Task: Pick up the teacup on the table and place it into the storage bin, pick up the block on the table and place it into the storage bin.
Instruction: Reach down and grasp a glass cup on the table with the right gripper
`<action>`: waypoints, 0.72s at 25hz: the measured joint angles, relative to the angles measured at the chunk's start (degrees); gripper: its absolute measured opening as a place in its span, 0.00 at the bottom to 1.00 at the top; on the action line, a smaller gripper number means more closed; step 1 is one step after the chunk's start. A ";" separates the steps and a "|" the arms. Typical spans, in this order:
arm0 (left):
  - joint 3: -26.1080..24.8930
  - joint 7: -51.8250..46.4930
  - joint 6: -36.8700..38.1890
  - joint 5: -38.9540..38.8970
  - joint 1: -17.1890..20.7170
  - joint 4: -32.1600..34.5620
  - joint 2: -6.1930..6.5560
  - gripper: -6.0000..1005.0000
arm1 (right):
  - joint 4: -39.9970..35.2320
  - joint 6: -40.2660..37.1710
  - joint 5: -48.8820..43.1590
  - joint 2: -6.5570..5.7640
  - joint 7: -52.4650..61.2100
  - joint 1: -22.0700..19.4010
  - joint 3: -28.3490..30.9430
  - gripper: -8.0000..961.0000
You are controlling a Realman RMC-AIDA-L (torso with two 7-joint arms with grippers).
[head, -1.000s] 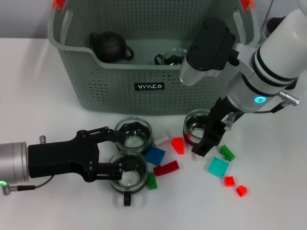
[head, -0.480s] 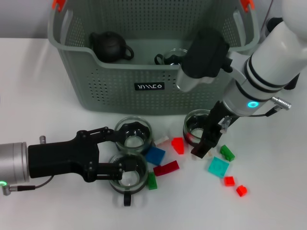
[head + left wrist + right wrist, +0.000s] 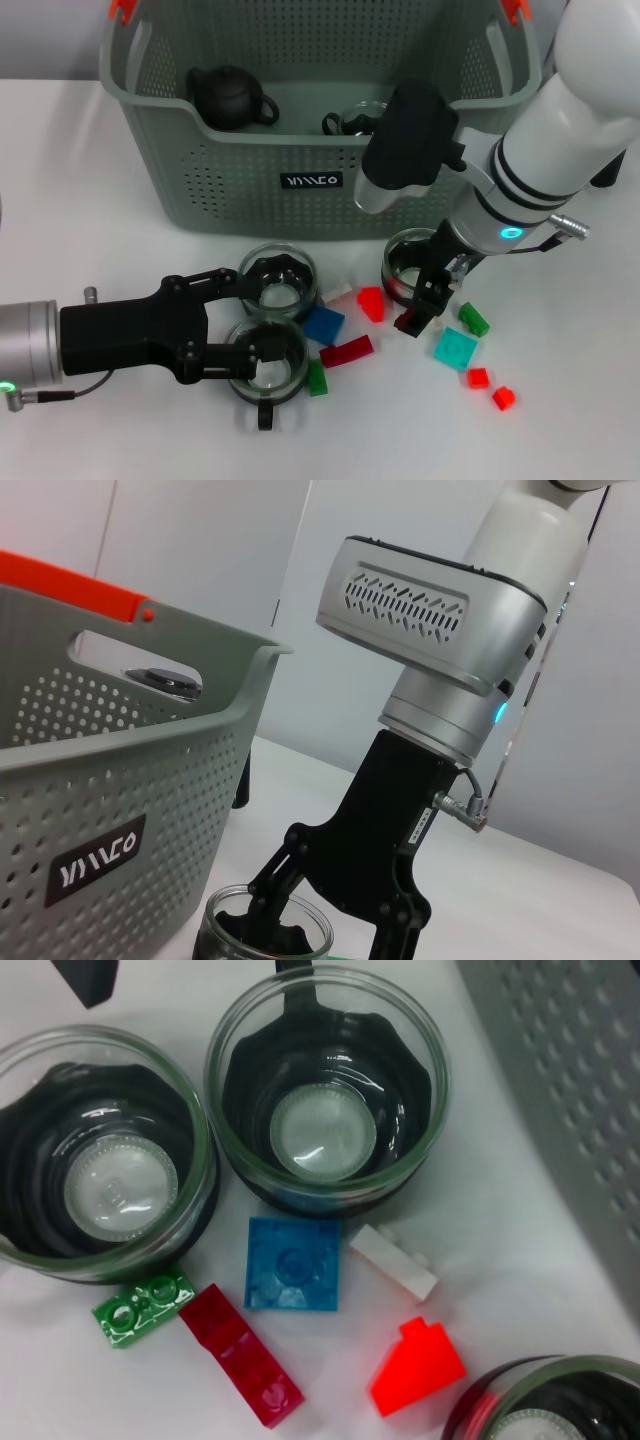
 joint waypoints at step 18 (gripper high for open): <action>0.00 0.32 -0.07 0.09 0.02 -0.15 0.00 0.87 | 0.13 3.49 0.02 0.09 4.00 -0.03 -5.67 0.94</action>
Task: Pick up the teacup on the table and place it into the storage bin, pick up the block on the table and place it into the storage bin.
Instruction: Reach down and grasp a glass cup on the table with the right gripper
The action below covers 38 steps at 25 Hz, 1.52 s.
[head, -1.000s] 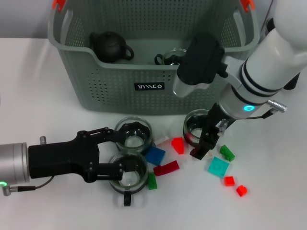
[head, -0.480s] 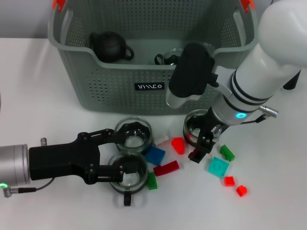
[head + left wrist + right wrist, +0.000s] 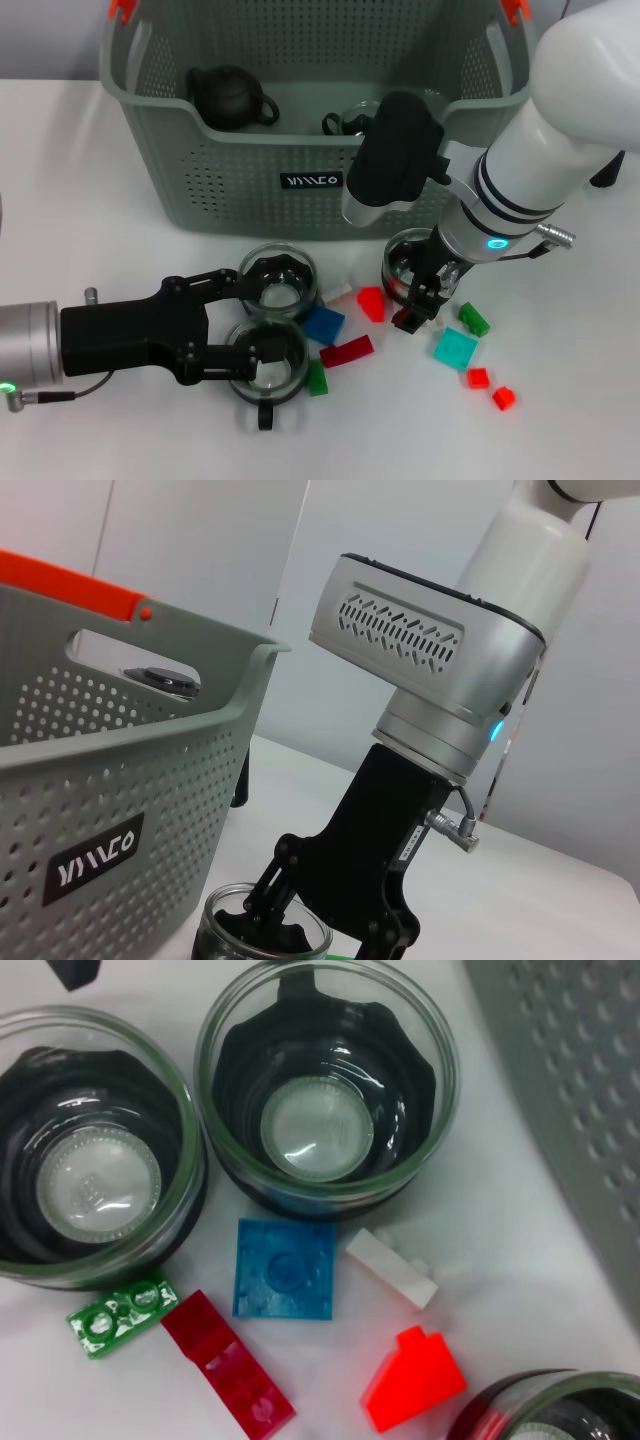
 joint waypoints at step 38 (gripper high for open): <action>0.00 0.09 0.01 -0.01 0.00 -0.19 0.00 0.87 | 0.65 -0.54 0.13 0.00 -0.06 0.23 -0.08 0.38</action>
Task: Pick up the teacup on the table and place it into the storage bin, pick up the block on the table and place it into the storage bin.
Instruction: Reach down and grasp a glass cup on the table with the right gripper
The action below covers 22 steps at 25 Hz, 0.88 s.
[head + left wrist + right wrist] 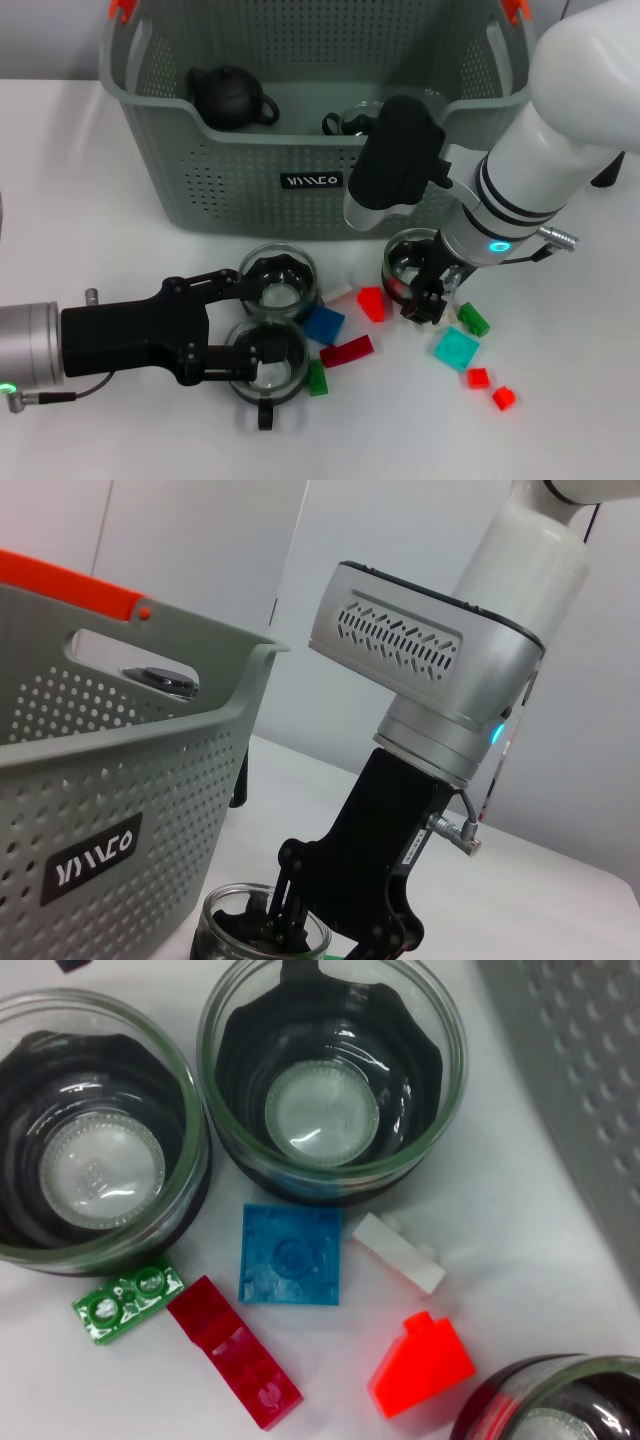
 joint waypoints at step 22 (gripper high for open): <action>0.00 0.15 0.00 0.09 0.08 -0.33 0.00 0.87 | -0.51 -2.84 1.19 0.00 -0.63 -0.05 0.00 0.22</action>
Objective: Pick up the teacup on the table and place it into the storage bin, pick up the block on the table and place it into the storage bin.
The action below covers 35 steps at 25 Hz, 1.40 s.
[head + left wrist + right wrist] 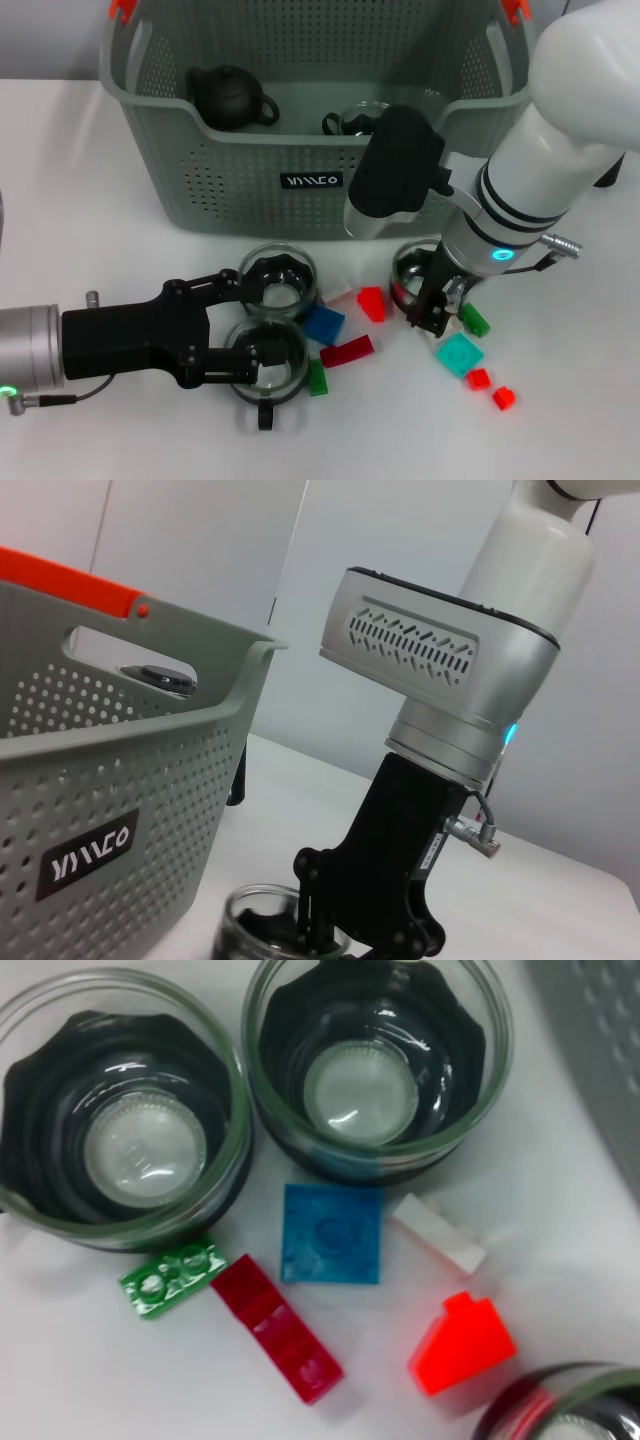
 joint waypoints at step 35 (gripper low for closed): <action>-0.09 0.03 0.79 -0.27 -0.12 0.21 0.02 0.87 | -30.39 -30.30 5.71 -0.70 0.77 4.17 32.38 0.07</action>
